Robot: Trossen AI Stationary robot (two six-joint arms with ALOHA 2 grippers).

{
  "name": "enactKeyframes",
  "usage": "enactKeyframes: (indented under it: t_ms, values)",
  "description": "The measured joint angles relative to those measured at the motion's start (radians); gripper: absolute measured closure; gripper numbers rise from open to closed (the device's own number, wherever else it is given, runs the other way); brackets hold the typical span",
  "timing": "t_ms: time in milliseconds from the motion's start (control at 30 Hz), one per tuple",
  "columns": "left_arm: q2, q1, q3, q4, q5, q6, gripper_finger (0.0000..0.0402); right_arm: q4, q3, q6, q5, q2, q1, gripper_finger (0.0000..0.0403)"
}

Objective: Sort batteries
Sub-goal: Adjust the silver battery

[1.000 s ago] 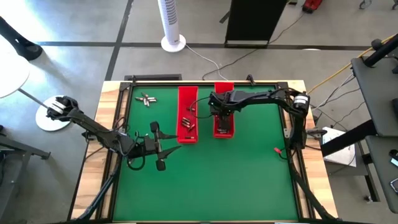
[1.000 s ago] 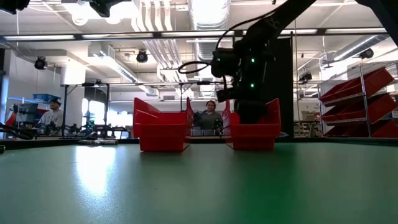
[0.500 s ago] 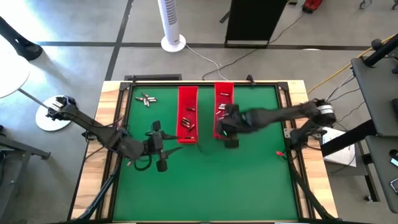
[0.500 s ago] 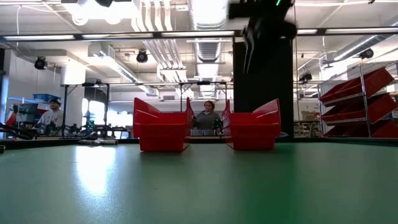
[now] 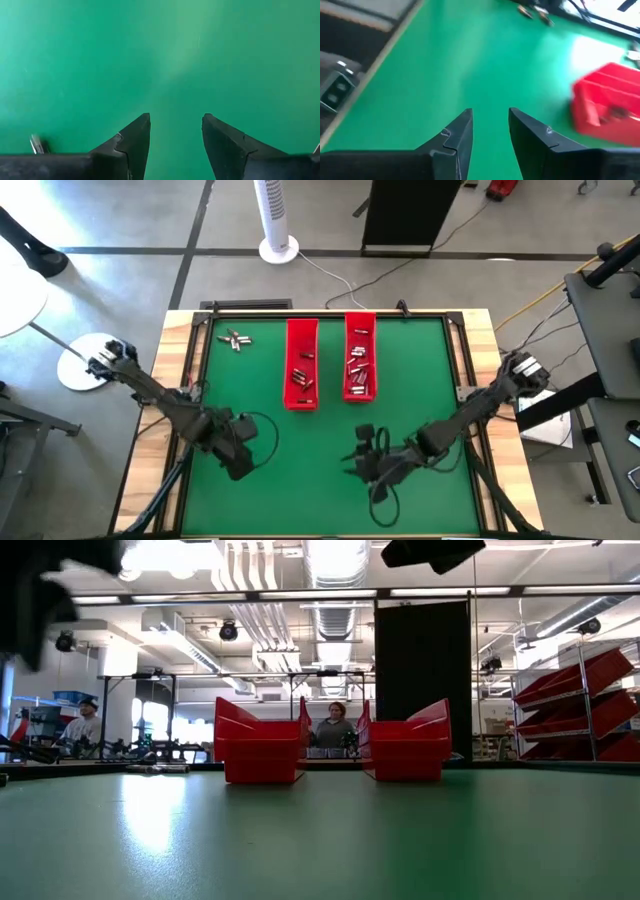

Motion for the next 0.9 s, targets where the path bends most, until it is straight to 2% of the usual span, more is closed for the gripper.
enactKeyframes:
  t_ms: [133, 233, 500, 700, 800, 900]
  values:
    - [0.081, -0.035, -0.033, -0.027, 0.193, -0.069, 0.0242, 0.107, -0.023, 0.045, 0.001, 0.061, 0.038, 0.0289]
    - [0.135, -0.036, -0.051, -0.035, 0.265, -0.101, 0.0242, 0.121, -0.015, 0.104, 0.001, 0.096, 0.043, 0.0284]
    - [0.166, 0.031, -0.133, -0.174, 0.288, -0.053, 0.0241, 0.119, 0.022, 0.156, 0.001, 0.158, 0.05, 0.0263]
    - [0.1, 0.167, -0.246, -0.177, 0.392, -0.078, 0.0218, 0.123, 0.02, 0.17, 0.001, 0.158, 0.066, 0.0257]
    - [0.068, 0.226, -0.294, -0.2, 0.385, -0.077, 0.0203, 0.126, 0.026, 0.165, 0.001, 0.158, 0.066, 0.0262]
    - [0.045, 0.254, -0.264, -0.214, 0.344, -0.064, 0.0192, 0.12, 0.033, 0.159, 0.002, 0.158, 0.066, 0.0269]
